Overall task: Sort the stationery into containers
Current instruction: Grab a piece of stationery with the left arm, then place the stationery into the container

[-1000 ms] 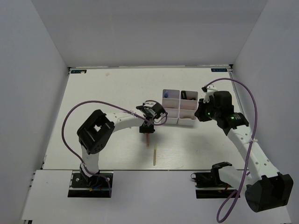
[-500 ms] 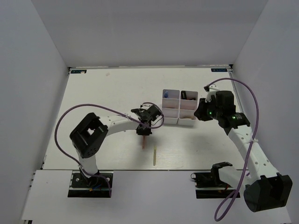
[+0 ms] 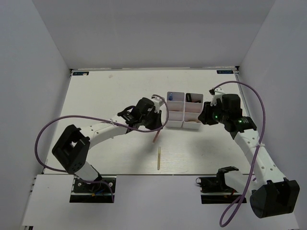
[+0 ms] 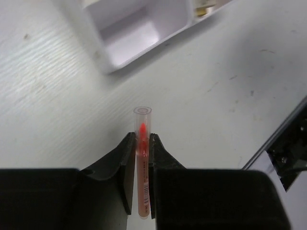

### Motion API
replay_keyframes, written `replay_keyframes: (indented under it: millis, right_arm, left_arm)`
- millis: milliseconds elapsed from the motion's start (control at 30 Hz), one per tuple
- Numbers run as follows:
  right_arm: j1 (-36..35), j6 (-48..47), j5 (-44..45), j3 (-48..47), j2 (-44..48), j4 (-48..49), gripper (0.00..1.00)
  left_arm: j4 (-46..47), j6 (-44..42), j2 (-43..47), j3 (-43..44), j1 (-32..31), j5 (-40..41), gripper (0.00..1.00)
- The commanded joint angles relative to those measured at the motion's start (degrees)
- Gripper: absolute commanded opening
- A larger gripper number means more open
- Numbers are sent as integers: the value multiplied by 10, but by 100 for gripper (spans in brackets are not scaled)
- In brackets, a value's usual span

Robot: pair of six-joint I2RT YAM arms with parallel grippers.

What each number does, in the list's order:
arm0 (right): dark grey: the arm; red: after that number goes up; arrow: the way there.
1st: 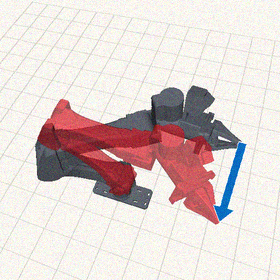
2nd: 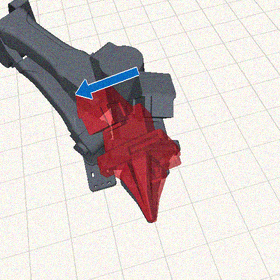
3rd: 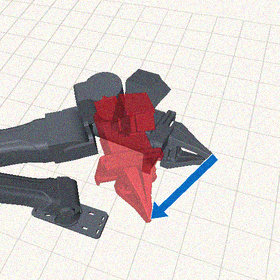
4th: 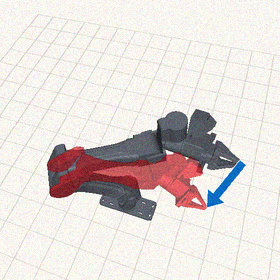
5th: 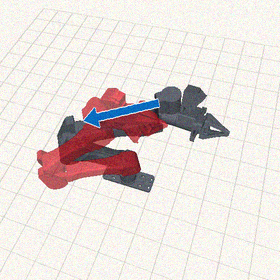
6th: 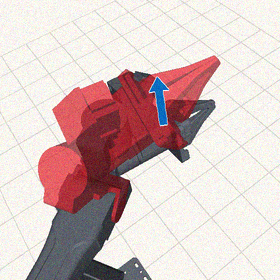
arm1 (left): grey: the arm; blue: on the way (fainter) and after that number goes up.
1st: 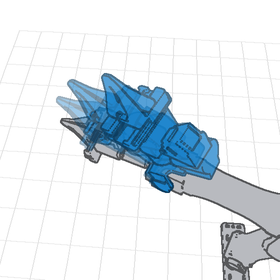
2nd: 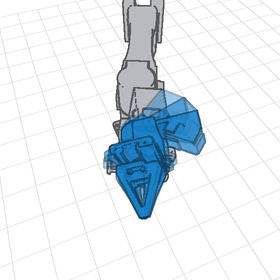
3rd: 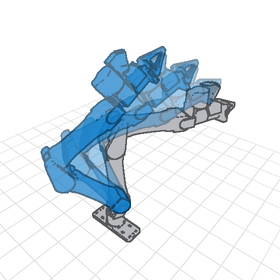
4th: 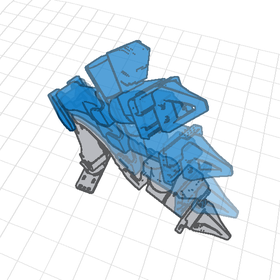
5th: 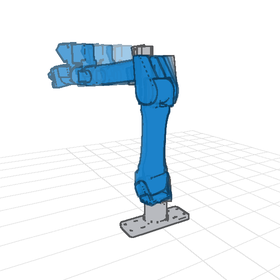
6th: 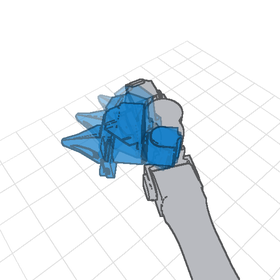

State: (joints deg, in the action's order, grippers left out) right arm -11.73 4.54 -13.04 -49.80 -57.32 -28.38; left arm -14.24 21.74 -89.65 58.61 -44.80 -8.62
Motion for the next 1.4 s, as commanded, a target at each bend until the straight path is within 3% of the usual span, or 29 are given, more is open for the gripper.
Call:
replay_keyframes:
  millis: [0,167,367,500,967,1200,1267,1367]
  right_arm:
    - [4,-4,-12,5,12,23,36]
    - [3,-9,-14,9,18,31,36]
    - [6,-15,-22,13,17,31,36]
    - [6,-16,-26,14,17,32,36]
    - [7,-23,-28,17,17,33,37]
    - [11,-27,-27,19,17,35,37]
    - [11,-30,-28,18,16,35,37]
    - [11,-28,-29,18,12,35,37]
  left_arm:
    - [102,-87,5,22,-2,-107,0]
    - [138,-148,-34,90,2,-161,0]
    - [249,-213,-87,113,20,-287,0]
    - [287,-262,-127,136,31,-315,0]
    - [408,-222,-214,179,63,-333,0]
    - [446,-194,-217,128,62,-341,0]
    - [447,-192,-216,118,64,-344,5]
    - [442,-193,-207,106,61,-337,24]
